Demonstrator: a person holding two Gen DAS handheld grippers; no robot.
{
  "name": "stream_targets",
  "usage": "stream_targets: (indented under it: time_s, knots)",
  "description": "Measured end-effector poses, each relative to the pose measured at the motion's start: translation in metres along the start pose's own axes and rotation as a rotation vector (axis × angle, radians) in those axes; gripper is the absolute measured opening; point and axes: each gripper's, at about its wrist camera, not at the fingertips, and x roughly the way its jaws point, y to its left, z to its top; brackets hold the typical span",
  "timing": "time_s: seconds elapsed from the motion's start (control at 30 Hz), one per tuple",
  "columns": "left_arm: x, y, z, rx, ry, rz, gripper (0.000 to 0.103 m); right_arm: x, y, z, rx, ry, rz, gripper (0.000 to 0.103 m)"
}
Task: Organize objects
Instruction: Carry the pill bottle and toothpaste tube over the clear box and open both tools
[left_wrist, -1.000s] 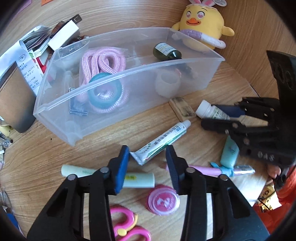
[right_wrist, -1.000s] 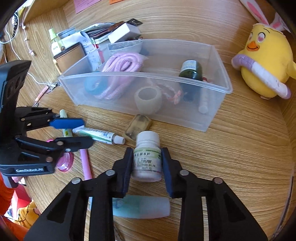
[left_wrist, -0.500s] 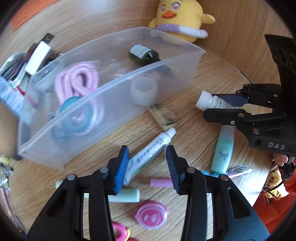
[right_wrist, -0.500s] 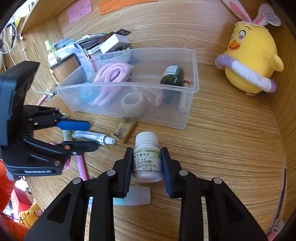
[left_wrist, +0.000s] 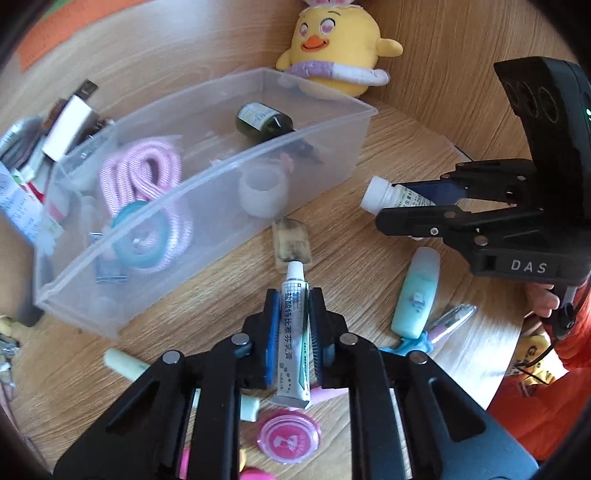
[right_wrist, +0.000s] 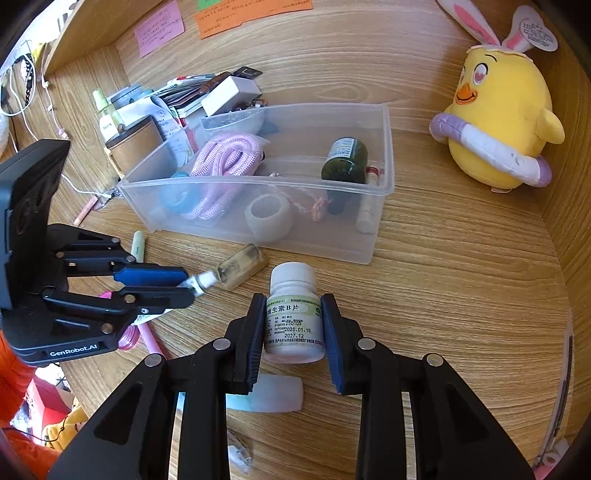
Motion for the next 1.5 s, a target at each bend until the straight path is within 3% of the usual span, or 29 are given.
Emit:
stream_targets:
  time_s: [0.47, 0.7, 0.93, 1.2, 1.5]
  knots:
    - [-0.049, 0.029, 0.013, -0.135, -0.167, 0.076, 0.014, -0.020, 0.019, 0.026, -0.026, -0.094, 0.022, 0.027]
    - [-0.079, 0.050, 0.023, -0.209, -0.256, 0.043, 0.014, -0.031, 0.025, 0.057, -0.045, -0.171, 0.016, 0.027]
    - [-0.100, 0.071, 0.036, -0.256, -0.310, 0.109, 0.014, -0.035, 0.024, 0.084, -0.045, -0.227, 0.001, 0.027]
    - [-0.091, 0.092, 0.046, -0.302, -0.305, 0.202, 0.014, -0.009, 0.028, 0.107, -0.061, -0.197, -0.015, 0.027]
    - [-0.055, 0.105, 0.052, -0.312, -0.210, 0.279, 0.014, 0.040, 0.034, 0.111, -0.084, -0.100, -0.014, 0.027]
